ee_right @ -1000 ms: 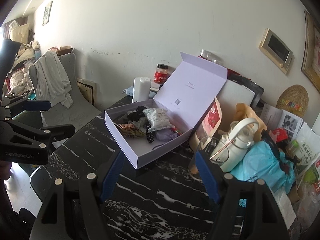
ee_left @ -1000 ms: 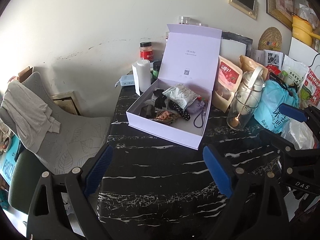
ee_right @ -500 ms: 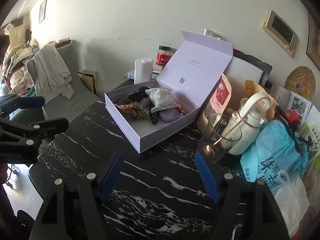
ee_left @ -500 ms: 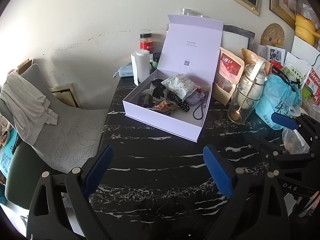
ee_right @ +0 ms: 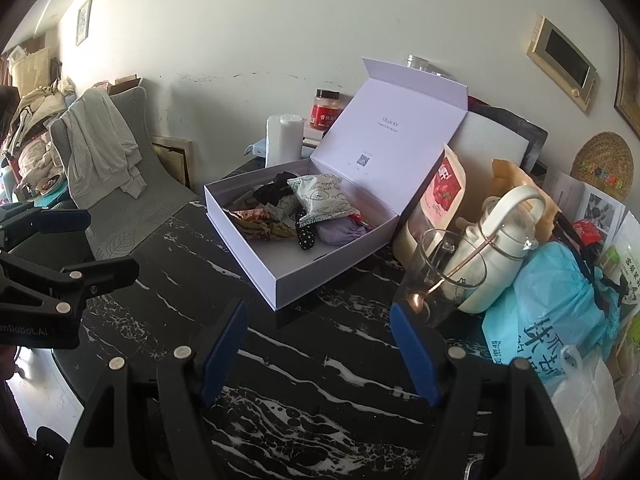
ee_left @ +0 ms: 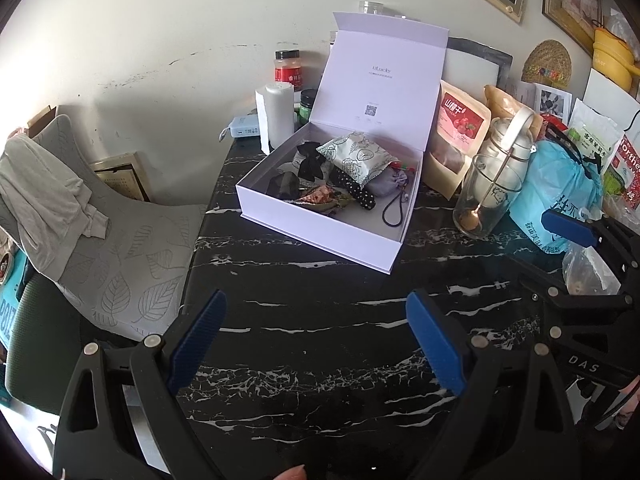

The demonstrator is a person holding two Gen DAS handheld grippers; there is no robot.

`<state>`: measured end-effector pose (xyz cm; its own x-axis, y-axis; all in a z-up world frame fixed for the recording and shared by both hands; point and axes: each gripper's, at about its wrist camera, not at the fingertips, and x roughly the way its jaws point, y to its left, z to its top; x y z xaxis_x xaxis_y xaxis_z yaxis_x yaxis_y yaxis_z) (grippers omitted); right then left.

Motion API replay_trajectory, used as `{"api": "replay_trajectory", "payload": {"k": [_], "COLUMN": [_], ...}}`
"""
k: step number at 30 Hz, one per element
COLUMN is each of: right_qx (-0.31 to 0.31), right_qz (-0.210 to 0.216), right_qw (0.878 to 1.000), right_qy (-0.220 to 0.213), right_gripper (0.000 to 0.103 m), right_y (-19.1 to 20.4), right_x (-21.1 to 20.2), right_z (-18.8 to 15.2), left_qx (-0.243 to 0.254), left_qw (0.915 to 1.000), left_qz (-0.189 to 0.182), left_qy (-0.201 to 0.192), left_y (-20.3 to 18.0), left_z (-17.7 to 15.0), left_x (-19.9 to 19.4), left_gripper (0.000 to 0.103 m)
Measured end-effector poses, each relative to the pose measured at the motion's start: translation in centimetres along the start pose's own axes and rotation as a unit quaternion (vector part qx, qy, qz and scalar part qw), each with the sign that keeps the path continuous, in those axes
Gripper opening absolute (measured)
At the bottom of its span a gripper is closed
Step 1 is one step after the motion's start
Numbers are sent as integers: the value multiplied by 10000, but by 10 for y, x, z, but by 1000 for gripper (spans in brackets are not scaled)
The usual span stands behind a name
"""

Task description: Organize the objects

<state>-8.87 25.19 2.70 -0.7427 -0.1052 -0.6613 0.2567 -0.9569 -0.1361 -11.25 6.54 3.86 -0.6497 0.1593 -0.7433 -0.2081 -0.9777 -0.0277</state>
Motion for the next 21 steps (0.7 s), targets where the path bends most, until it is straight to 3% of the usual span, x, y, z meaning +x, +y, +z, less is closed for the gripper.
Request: {"api": "replay_trajectory", "payload": {"k": [21], "right_qx": [0], "right_qz": [-50], "right_qw": [10000], "right_qy": [56], "right_gripper": [74], "right_y": [-1], "right_x": [1], "right_z": [-3], "left_qx": [8], "left_qw": [9999], "left_qz": [121], "left_qy": [74], "left_y": [-1], "left_z": [-5], "left_x": [-2], "left_gripper": [91]}}
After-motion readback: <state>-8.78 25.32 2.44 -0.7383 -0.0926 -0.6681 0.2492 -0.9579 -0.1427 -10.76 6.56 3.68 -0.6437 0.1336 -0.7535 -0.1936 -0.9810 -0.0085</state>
